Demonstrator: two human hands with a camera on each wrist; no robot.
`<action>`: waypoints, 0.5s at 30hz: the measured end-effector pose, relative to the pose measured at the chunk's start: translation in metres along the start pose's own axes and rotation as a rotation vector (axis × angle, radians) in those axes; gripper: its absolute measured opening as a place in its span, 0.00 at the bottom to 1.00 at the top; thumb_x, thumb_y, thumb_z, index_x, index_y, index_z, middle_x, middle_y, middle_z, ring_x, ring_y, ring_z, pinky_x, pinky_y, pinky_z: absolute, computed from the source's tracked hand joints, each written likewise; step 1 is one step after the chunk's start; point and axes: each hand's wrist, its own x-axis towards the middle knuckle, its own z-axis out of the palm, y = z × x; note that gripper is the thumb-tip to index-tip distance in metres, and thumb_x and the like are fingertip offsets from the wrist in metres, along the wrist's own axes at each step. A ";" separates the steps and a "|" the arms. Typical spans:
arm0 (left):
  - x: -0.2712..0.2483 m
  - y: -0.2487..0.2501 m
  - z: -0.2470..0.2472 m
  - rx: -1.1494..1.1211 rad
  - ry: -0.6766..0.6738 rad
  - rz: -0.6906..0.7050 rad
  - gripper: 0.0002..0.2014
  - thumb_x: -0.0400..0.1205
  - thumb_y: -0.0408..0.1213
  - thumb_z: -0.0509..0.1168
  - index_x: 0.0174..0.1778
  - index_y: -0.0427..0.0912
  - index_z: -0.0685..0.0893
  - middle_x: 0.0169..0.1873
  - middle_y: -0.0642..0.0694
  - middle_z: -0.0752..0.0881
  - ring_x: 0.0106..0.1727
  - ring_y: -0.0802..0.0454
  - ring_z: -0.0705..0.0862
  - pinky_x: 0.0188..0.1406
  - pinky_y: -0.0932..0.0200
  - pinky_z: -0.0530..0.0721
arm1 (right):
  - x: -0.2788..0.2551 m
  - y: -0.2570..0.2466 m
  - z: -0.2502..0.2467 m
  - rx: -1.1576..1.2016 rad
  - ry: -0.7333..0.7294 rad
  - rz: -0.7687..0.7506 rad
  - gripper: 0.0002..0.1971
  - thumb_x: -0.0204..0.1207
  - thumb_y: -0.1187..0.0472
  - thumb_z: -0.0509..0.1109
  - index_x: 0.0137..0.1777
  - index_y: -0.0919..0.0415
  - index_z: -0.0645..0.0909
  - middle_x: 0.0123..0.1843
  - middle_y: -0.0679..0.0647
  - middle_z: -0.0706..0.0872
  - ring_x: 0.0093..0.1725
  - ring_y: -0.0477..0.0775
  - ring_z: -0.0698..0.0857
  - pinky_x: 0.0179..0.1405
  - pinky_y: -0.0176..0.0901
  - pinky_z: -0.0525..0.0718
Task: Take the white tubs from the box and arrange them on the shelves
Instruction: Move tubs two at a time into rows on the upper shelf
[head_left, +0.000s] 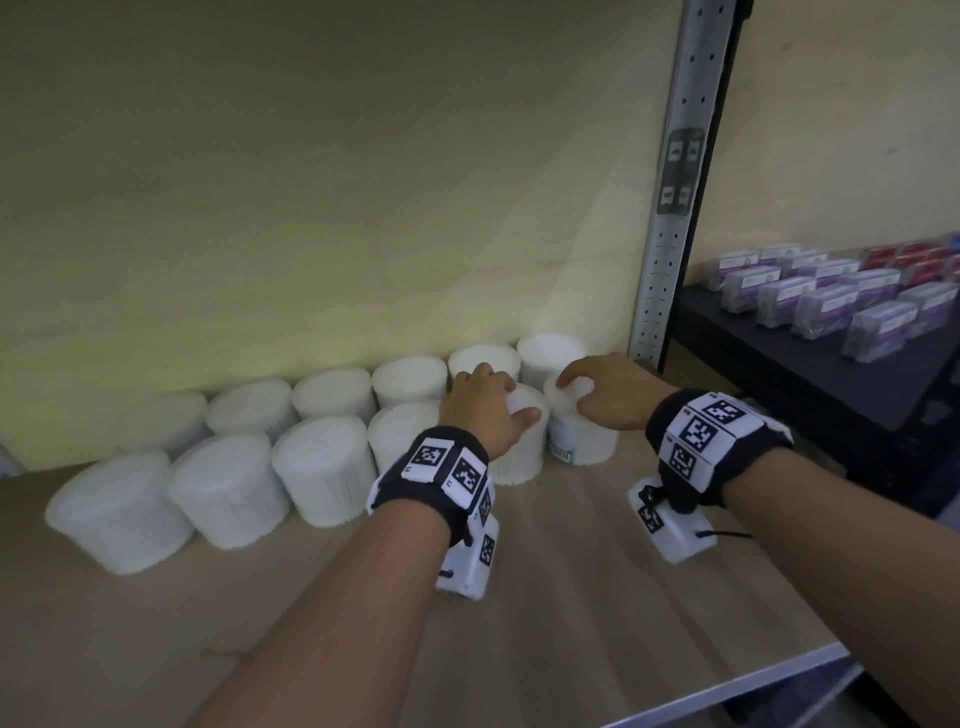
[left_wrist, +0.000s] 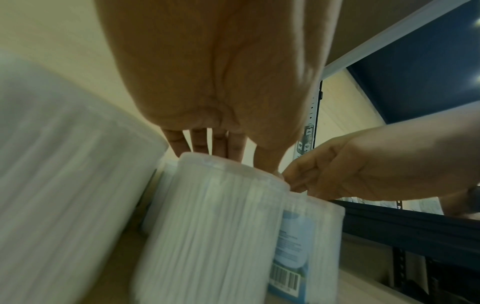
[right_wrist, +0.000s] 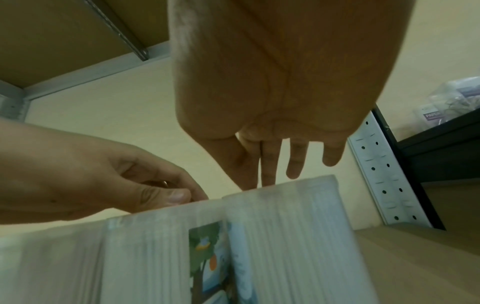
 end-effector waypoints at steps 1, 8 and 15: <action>0.000 0.000 0.000 -0.002 -0.001 0.000 0.26 0.80 0.55 0.64 0.71 0.45 0.76 0.68 0.46 0.74 0.71 0.44 0.71 0.69 0.47 0.73 | -0.001 -0.001 -0.001 0.008 0.005 0.005 0.21 0.75 0.61 0.61 0.67 0.45 0.79 0.75 0.55 0.73 0.73 0.59 0.73 0.72 0.49 0.75; -0.001 -0.001 0.000 -0.010 0.003 -0.003 0.26 0.80 0.55 0.64 0.71 0.45 0.76 0.68 0.45 0.74 0.72 0.44 0.70 0.71 0.47 0.72 | -0.004 -0.004 0.003 -0.043 0.234 0.057 0.24 0.80 0.48 0.62 0.73 0.56 0.72 0.72 0.59 0.73 0.74 0.63 0.67 0.71 0.59 0.70; 0.000 -0.001 0.001 -0.014 0.002 -0.006 0.26 0.80 0.55 0.65 0.71 0.45 0.76 0.67 0.46 0.74 0.71 0.44 0.70 0.70 0.48 0.72 | -0.001 -0.004 0.007 -0.193 0.125 0.084 0.30 0.79 0.40 0.60 0.73 0.60 0.73 0.72 0.61 0.71 0.75 0.66 0.66 0.71 0.58 0.70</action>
